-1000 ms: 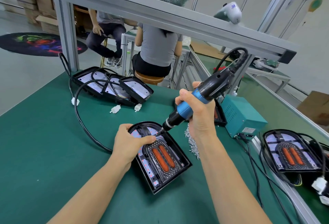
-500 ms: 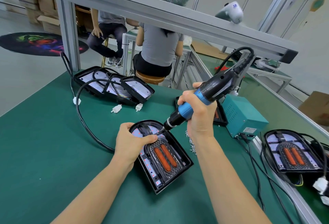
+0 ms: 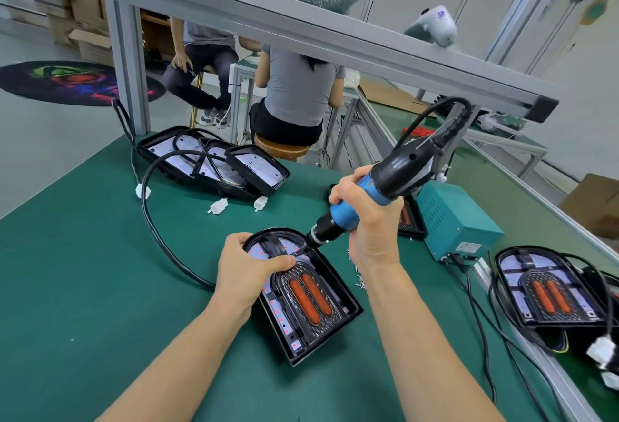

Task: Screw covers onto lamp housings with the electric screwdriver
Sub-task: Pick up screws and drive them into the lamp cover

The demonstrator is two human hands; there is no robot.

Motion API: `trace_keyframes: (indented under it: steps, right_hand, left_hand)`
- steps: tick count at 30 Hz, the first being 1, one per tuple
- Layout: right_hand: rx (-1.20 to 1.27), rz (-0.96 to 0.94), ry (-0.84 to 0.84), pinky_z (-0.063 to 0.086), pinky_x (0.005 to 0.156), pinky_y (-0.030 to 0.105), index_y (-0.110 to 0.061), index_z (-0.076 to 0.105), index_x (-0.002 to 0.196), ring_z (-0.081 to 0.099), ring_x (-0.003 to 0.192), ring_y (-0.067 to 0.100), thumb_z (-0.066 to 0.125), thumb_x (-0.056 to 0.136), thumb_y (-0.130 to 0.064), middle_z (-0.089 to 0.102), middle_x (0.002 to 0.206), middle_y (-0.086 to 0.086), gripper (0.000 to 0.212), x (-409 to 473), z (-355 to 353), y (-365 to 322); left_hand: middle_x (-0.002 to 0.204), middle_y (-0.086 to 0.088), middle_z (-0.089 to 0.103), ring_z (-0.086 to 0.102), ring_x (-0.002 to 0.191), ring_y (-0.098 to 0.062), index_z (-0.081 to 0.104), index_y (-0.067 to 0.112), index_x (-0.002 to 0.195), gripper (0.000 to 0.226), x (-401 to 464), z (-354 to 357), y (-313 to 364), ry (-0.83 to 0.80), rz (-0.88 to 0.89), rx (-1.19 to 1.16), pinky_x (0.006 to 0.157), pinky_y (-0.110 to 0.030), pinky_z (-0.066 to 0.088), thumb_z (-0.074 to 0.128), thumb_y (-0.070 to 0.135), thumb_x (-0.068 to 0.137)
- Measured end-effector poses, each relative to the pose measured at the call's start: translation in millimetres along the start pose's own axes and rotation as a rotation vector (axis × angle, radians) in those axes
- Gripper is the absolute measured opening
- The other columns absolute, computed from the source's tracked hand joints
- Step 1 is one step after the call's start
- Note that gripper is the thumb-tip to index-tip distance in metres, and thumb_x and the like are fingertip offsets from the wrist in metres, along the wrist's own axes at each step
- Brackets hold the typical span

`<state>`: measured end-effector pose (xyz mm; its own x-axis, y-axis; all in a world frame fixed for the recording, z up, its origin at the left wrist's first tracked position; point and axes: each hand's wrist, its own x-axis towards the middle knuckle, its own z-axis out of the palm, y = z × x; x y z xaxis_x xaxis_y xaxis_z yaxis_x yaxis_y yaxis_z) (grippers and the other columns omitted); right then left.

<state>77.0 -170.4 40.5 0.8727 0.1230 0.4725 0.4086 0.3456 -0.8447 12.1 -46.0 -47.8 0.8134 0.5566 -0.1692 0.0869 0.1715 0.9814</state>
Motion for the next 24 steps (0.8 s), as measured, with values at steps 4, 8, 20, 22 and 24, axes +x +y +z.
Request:
trace_keyframes:
  steps: [4, 8, 20, 22, 24]
  right_hand:
    - [0.002, 0.0, -0.015, 0.048, 0.065, 0.032, -0.029, 0.06, 0.067, 0.052, 0.058, 0.019, 0.062, 0.071, 0.001, 0.057, 0.058, -0.001, 0.03, 1.5, -0.1, -1.7]
    - [0.051, 0.028, 0.068, 0.046, 0.07, 0.038, -0.029, 0.061, 0.073, 0.053, 0.064, 0.022, 0.064, 0.071, -0.001, 0.057, 0.061, 0.002, 0.028, 0.3, -4.5, 0.3]
    - [0.215, -0.096, 0.385, 0.047, 0.057, 0.027, -0.013, 0.053, 0.089, 0.054, 0.049, 0.015, 0.065, 0.071, -0.001, 0.058, 0.059, -0.002, 0.025, 9.8, -34.0, -24.2]
    - [0.252, -0.115, 0.431, 0.046, 0.054, 0.025, -0.013, 0.054, 0.086, 0.053, 0.047, 0.015, 0.065, 0.07, 0.0, 0.053, 0.066, 0.004, 0.024, 10.2, -43.6, -31.3]
    - [0.271, -0.139, 0.464, 0.045, 0.053, 0.024, -0.013, 0.054, 0.085, 0.052, 0.046, 0.015, 0.065, 0.069, 0.0, 0.053, 0.065, 0.004, 0.023, 10.9, -54.3, -37.8]
  left_hand:
    - [0.106, -0.011, 0.064, 0.065, 0.094, -0.03, 0.049, 0.012, 0.107, 0.073, 3.4, 0.2, -2.2, 0.01, -0.001, -0.02, 0.087, -0.049, 0.052, 0.091, 0.003, 0.048]
    - [0.105, -0.009, 0.064, 0.065, 0.093, -0.026, 0.048, 0.013, 0.105, 0.068, 4.7, 0.8, -5.3, 0.018, 0.015, -0.013, 0.085, -0.044, 0.053, 0.09, 0.002, 0.053]
    - [0.13, 0.002, 0.051, 0.046, 0.118, -0.02, 0.043, 0.019, 0.131, 0.07, 7.4, -15.2, -13.8, 0.035, 0.214, 0.579, 0.098, -0.035, 0.035, 0.076, 0.043, 0.073]
    - [0.13, -0.001, 0.052, 0.044, 0.12, -0.024, 0.045, 0.019, 0.13, 0.066, 5.5, -15.9, -15.4, 0.079, 0.251, 0.778, 0.099, -0.039, 0.031, 0.068, 0.051, 0.077]
    - [0.13, -0.003, 0.053, 0.044, 0.12, -0.026, 0.046, 0.019, 0.131, 0.064, 3.4, -14.3, -15.7, 0.12, 0.276, 0.843, 0.098, -0.041, 0.03, 0.064, 0.053, 0.08]
